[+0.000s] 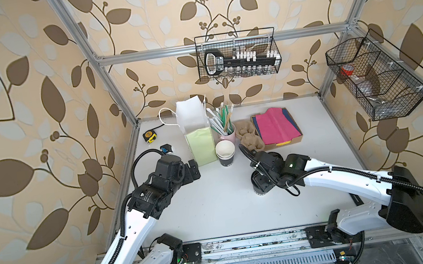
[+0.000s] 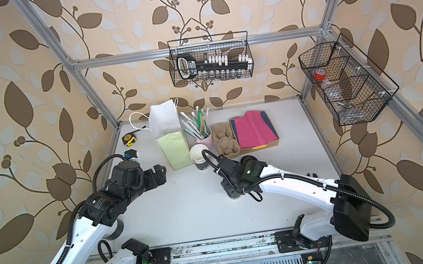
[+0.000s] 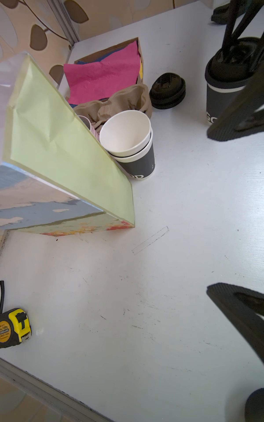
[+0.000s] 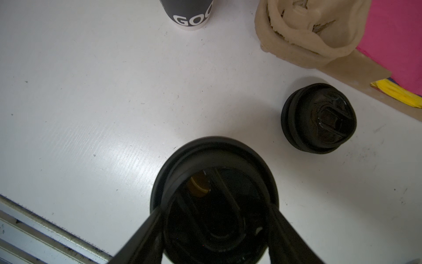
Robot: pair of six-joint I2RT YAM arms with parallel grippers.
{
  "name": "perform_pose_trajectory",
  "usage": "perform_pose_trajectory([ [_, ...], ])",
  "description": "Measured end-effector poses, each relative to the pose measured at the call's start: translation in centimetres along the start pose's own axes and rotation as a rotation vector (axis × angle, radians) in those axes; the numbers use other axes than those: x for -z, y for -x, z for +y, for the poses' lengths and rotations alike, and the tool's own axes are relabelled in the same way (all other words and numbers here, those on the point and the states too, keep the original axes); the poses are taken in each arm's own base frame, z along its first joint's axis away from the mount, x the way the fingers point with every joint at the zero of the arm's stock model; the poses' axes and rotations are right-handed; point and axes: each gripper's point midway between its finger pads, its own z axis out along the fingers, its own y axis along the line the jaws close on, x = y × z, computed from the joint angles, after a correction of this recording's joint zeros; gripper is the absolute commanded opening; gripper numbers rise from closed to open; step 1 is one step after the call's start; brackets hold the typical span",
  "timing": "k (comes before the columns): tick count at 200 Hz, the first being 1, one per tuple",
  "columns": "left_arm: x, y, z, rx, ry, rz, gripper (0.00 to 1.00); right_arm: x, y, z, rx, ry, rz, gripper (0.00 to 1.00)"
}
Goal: Pack a coffee takeout order
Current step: Pick up the coffee cup from the bottom-center of the table.
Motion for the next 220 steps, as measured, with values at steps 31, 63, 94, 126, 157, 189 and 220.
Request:
perform_pose_trajectory([
  [31,0.0,0.0,-0.1,0.0,-0.003,0.003,0.99,0.1,0.0,0.0,0.003,-0.002,0.005,0.65],
  [63,-0.2,-0.3,-0.3,-0.002,-0.012,0.02,0.99,-0.2,0.0,0.2,0.007,-0.005,0.0,0.65],
  [94,-1.0,-0.9,-0.6,-0.006,-0.019,0.061,0.99,-0.4,0.3,0.4,0.002,-0.006,-0.029,0.65],
  [126,-1.7,-1.6,-1.0,-0.01,-0.028,0.106,0.99,-0.8,0.7,0.7,-0.004,0.004,-0.055,0.64],
  [157,-1.8,-1.8,-1.0,-0.011,-0.028,0.114,0.99,-1.0,1.3,1.0,-0.006,0.005,-0.073,0.64],
  [189,-1.8,-1.8,-1.0,-0.011,-0.027,0.114,0.99,-0.5,1.5,0.6,-0.024,0.014,-0.073,0.64],
  [220,-1.8,-1.8,-1.0,-0.012,-0.025,0.115,0.99,0.2,0.3,-1.5,-0.052,-0.02,-0.007,0.64],
])
